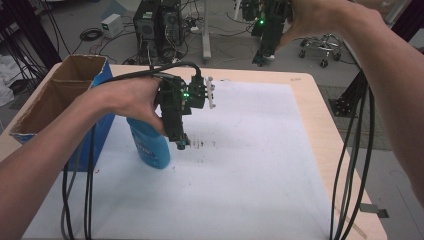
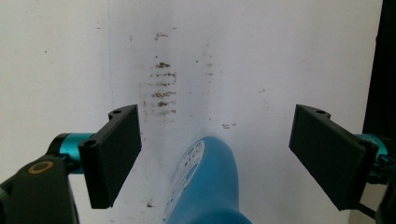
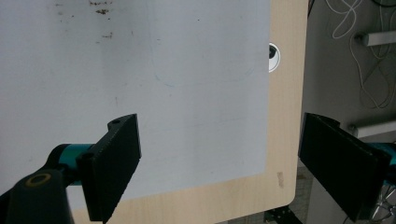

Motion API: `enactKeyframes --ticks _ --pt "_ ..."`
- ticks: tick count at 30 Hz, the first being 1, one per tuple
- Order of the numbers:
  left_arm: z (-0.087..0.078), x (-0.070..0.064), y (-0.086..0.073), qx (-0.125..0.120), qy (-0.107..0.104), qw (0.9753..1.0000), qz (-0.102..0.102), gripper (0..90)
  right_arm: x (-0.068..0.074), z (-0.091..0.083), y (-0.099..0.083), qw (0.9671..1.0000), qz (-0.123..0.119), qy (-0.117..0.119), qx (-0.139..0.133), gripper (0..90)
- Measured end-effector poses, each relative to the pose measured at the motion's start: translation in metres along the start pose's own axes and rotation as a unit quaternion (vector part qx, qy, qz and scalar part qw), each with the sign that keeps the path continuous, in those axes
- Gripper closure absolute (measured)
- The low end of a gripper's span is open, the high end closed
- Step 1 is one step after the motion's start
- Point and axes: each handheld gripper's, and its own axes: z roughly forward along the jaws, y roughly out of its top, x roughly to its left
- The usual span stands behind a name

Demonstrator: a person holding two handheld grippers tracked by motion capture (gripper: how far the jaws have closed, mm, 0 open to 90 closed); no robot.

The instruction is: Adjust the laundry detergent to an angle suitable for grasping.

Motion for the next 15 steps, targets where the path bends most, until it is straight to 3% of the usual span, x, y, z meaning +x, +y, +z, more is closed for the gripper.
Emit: enactKeyframes --ticks 7,15 --pt "-0.0016 -0.0009 -0.0011 -0.003 -0.005 1.0 0.001 16.9 0.0021 -0.0016 0.0 1.0 0.002 -0.001 0.003 12.3" --pt "-0.0009 -0.003 0.001 0.002 0.004 1.0 0.002 16.9 0.0032 -0.0021 0.0005 1.0 0.0 -0.005 0.001 12.3"
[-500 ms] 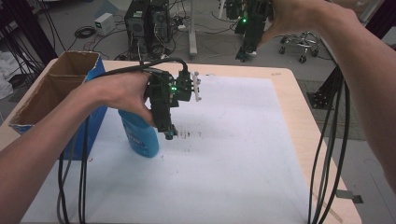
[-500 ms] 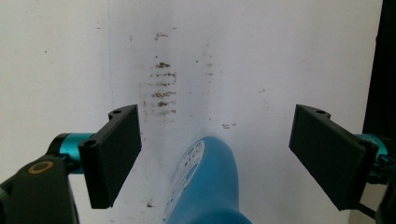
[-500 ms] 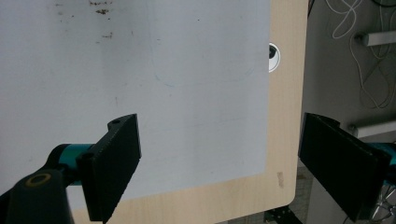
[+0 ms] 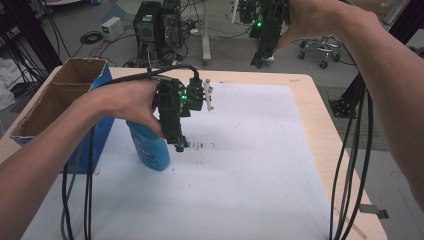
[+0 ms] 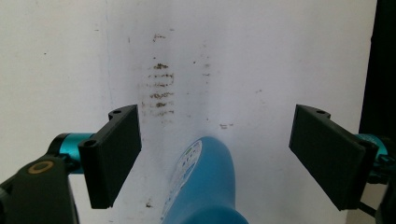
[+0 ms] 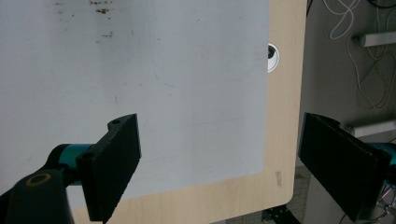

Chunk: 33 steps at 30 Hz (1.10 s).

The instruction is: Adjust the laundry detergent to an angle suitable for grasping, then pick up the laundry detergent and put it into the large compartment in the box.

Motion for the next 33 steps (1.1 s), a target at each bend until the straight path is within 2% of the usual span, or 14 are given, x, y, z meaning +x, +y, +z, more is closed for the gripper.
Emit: enactKeyframes --ticks 3,10,20,33 --pt "-0.0011 -0.0026 -0.0005 0.005 0.0 1.0 -0.003 16.9 -0.001 0.0 -0.0001 1.0 -0.003 0.001 -0.003 12.3" --pt "-0.0079 -0.0017 -0.0045 -0.01 0.0 0.9999 -0.011 16.9 -0.0006 0.002 0.0016 1.0 -0.004 -0.002 0.003 12.3" --pt "-0.0016 -0.0027 0.0036 0.001 -0.007 1.0 0.004 16.9 0.0014 -0.0007 -0.0025 1.0 -0.001 -0.005 0.007 12.3" --pt "-0.0078 -0.0027 -0.0054 -0.012 -0.015 0.9998 0.006 16.9 0.0025 -0.0012 -0.0027 0.9999 -0.001 -0.006 0.011 12.3"
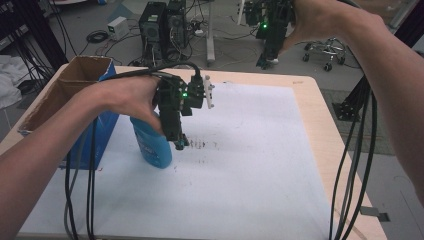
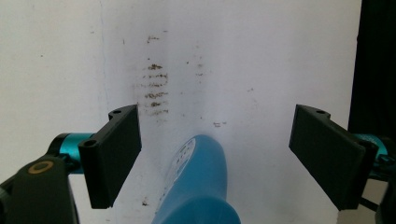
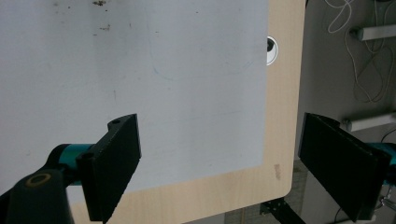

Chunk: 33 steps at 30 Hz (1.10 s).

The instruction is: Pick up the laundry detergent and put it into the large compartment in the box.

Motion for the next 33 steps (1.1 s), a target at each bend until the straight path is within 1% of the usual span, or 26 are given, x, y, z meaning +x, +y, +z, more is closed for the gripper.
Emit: enactKeyframes --ticks 3,6,7,9,10,13,17,22,25,26,28,29,30,33 --pt "-0.002 0.001 -0.005 -0.002 -0.001 1.0 0.003 16.9 0.001 0.0 0.002 1.0 -0.002 0.001 0.0 12.3" --pt "-0.003 0.003 -0.009 -0.005 -0.001 1.0 0.0 16.9 0.002 0.0 0.003 1.0 -0.003 0.001 0.001 12.3" --pt "-0.005 0.005 -0.014 -0.006 -0.004 1.0 -0.002 16.9 0.002 0.0 0.003 1.0 -0.004 0.001 0.001 12.3" --pt "-0.005 0.006 -0.018 -0.003 -0.005 1.0 0.0 16.9 0.003 0.0 0.002 1.0 -0.003 0.0 0.003 12.3" --pt "-0.006 0.006 -0.021 -0.004 -0.006 1.0 -0.003 16.8 0.003 0.0 0.002 1.0 -0.002 0.0 0.005 12.3" --pt "-0.008 0.005 -0.024 -0.007 -0.01 0.9999 0.006 16.9 0.003 0.0 0.0 1.0 0.001 0.001 0.006 12.3" --pt "-0.013 0.0 -0.026 -0.017 -0.016 0.9994 0.025 16.9 0.004 0.001 0.0 1.0 0.0 0.002 0.007 12.3" --pt "-0.02 -0.004 -0.031 -0.013 -0.014 0.9985 0.052 16.9 0.006 0.001 0.0 1.0 -0.003 0.001 0.006 12.3" --pt "-0.021 -0.004 -0.034 -0.015 -0.02 0.9982 0.055 16.9 0.007 0.001 0.0 1.0 -0.005 -0.001 0.005 12.3" --pt "-0.021 -0.004 -0.036 -0.014 -0.02 0.9979 0.06 16.9 0.007 0.001 0.0 1.0 -0.005 -0.002 0.006 12.3" --pt "-0.019 -0.005 -0.038 -0.009 -0.019 0.9979 0.061 16.9 0.008 0.001 0.0 1.0 -0.006 -0.001 0.006 12.3" --pt "-0.019 -0.004 -0.039 -0.007 -0.017 0.9977 0.065 16.9 0.008 0.001 0.0 1.0 -0.007 -0.001 0.006 12.3" --pt "-0.018 -0.004 -0.041 -0.007 -0.015 0.9976 0.068 16.9 0.009 0.0 0.0 1.0 -0.004 -0.001 0.007 12.3" --pt "-0.019 -0.002 -0.045 -0.01 -0.016 0.9975 0.069 16.9 0.01 0.0 0.0 1.0 -0.005 0.0 0.006 12.3"
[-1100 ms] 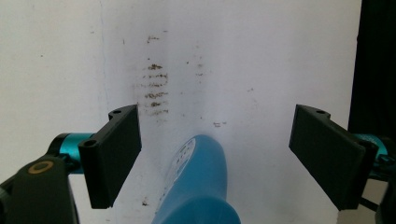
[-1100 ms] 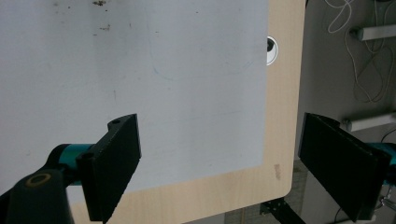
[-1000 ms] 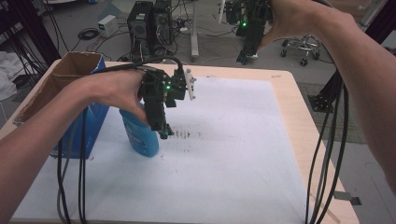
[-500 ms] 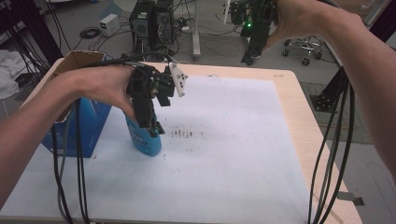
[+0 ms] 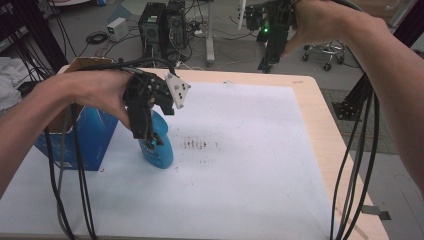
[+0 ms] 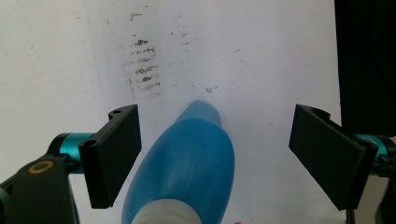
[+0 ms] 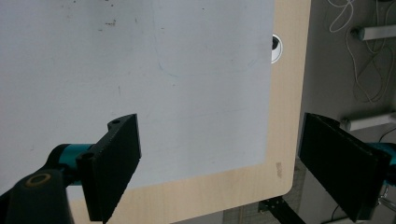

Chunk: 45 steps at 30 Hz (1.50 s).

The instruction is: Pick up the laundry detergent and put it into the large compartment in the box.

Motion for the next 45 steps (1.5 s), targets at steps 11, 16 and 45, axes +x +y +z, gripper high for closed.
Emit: enactKeyframes --ticks 11,16,45 --pt "0.001 0.004 -0.015 0.001 0.0 0.9995 0.03 16.9 0.003 -0.003 -0.001 1.0 -0.001 -0.004 0.001 12.3" --pt "0.006 0.009 -0.021 0.002 -0.002 0.9989 0.047 16.9 0.004 -0.004 0.0 1.0 -0.001 -0.004 0.003 12.3" --pt "0.009 0.019 -0.038 0.007 -0.006 0.9931 0.117 17.3 0.005 -0.001 0.005 1.0 -0.004 -0.002 0.007 12.3"
